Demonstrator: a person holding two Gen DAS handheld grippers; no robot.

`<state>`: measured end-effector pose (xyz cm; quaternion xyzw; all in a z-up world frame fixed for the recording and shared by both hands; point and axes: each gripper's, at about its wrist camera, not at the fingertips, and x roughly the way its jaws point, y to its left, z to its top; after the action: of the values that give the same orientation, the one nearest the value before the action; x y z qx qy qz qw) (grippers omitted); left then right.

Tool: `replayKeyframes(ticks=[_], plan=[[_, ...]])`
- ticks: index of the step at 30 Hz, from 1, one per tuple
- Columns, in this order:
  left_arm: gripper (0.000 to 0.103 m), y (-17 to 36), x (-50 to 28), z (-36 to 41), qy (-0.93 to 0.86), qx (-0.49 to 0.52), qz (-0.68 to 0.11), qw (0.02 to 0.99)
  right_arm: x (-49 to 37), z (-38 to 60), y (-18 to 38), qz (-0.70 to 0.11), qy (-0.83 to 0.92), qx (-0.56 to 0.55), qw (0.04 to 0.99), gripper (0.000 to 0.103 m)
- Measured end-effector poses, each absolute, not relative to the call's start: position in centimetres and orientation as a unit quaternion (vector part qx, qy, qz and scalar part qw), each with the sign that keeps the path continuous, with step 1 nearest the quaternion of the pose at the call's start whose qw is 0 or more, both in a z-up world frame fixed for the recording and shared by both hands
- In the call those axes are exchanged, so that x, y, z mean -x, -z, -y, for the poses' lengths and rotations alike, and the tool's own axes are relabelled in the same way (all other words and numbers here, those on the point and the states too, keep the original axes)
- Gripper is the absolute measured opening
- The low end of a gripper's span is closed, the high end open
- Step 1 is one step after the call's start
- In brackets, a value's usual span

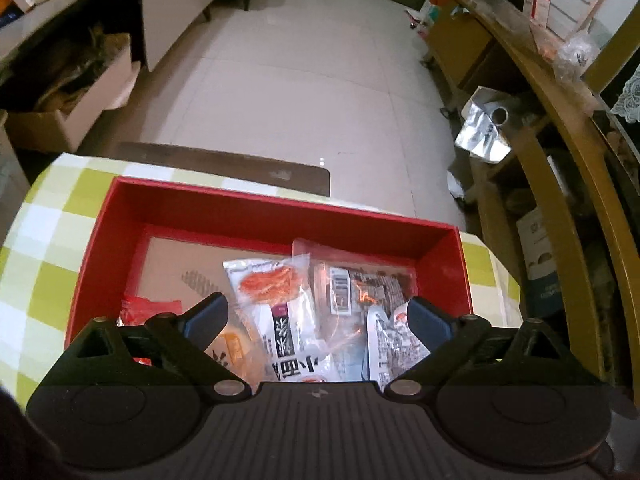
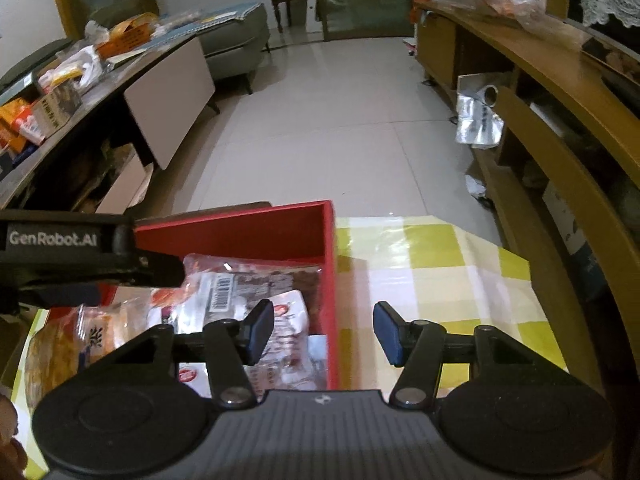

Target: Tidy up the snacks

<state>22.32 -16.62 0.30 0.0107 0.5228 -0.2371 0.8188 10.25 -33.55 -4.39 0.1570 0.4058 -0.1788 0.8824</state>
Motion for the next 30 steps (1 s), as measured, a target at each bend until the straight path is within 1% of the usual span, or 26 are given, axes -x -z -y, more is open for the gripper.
replayKeyframes(ticks=[5,9,11,13,16,18,20,21,22,25,28,29,30], plan=[[0.1,-2.2,-22.2,15.1,0.221,-0.038,-0.501,0.836,-10.5,33.3,4.2,-0.405,0.171,-0.162,0.883,0.061],[0.101,-2.5,-19.0,12.5,0.202,-0.086,-0.502,0.836,-10.7,31.7,3.5,-0.405,0.149,-0.144,0.891,0.061],[0.101,-1.1,-15.6,10.0,0.166,-0.108,-0.519,0.831,-10.9,31.1,3.1,-0.4,0.14,-0.142,0.895,0.061],[0.103,1.4,-12.3,8.2,0.143,-0.128,-0.53,0.826,-11.1,30.7,2.5,-0.392,0.141,-0.153,0.896,0.061],[0.098,5.7,-10.8,8.7,0.121,-0.18,-0.562,0.798,-10.9,29.6,1.5,-0.382,0.123,-0.164,0.901,0.061],[0.097,7.0,-9.9,9.0,0.126,-0.211,-0.573,0.782,-10.8,28.5,1.0,-0.383,0.108,-0.149,0.905,0.061],[0.097,6.2,-9.7,8.4,0.145,-0.207,-0.562,0.787,-10.6,27.5,0.4,-0.382,0.102,-0.127,0.91,0.061],[0.1,5.8,-10.0,7.9,0.139,-0.198,-0.558,0.794,-10.5,27.3,0.2,-0.38,0.101,-0.126,0.911,0.061],[0.103,5.7,-10.7,7.3,0.128,-0.182,-0.561,0.797,-10.5,27.1,0.0,-0.377,0.099,-0.129,0.912,0.061],[0.102,6.7,-12.5,6.8,0.118,-0.136,-0.59,0.787,-10.5,26.4,-0.1,-0.379,0.09,-0.131,0.912,0.062],[0.1,8.5,-12.9,7.5,0.106,-0.149,-0.605,0.775,-10.6,25.7,-0.1,-0.383,0.083,-0.115,0.913,0.062],[0.103,9.0,-13.1,7.7,0.101,-0.157,-0.606,0.774,-10.6,25.7,-0.1,-0.382,0.082,-0.114,0.913,0.062],[0.103,9.1,-13.3,7.6,0.098,-0.151,-0.605,0.775,-10.7,25.7,0.0,-0.383,0.082,-0.114,0.913,0.062]])
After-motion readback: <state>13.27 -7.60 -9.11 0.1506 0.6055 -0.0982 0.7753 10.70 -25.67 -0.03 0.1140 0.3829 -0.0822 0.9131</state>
